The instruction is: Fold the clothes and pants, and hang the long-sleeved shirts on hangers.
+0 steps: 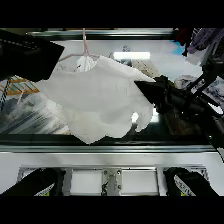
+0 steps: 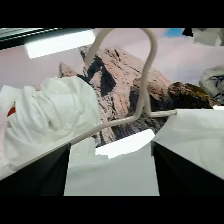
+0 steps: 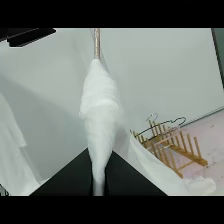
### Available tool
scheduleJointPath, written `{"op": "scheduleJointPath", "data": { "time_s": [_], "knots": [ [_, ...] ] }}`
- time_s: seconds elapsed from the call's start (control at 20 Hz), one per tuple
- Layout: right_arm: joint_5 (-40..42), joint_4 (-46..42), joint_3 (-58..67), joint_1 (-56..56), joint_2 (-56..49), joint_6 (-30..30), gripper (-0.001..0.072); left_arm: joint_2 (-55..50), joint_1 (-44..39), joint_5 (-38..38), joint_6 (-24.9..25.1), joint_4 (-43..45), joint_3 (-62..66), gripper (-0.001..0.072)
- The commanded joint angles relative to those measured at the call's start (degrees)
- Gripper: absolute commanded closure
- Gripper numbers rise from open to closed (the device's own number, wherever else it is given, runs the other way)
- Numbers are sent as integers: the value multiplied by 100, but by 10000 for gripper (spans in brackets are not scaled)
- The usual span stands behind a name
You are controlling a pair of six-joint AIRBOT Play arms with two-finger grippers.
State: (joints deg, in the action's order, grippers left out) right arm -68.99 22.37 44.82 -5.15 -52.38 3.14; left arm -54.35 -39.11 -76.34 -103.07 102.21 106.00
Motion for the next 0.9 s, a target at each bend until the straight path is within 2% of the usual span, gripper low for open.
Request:
{"op": "scheduleJointPath", "data": {
  "time_s": [0.0, 0.15, 0.4, 0.45, 0.5, 0.55, 0.6, 0.85],
  "knots": [
    [7, 345, 2, 26, -2, -181, 702, 35, 7, -330, -94, 595, -2, 174],
    [9, 1296, 46, 452, 13, -557, 703, 35, 282, -350, -94, 669, 0, 174],
    [326, 1102, 221, 1963, 337, -485, 702, 7, 898, -317, -92, 293, 0, 176],
    [470, 1095, 256, 2330, 446, -485, 702, -35, 973, -317, -90, 208, 0, 307],
    [629, 1025, 308, 2695, 555, -483, 702, -105, 1036, -317, -85, 116, 0, 483],
    [787, 905, 376, 3049, 658, -476, 702, -190, 1064, -317, -87, 109, 0, 622],
    [979, 699, 470, 3399, 756, -420, 702, -291, 1062, -317, -85, 107, 0, 691],
    [2138, -584, 1106, 4999, 1097, 81, 702, -839, 1062, -286, -81, 109, 0, 692]
  ]
}}
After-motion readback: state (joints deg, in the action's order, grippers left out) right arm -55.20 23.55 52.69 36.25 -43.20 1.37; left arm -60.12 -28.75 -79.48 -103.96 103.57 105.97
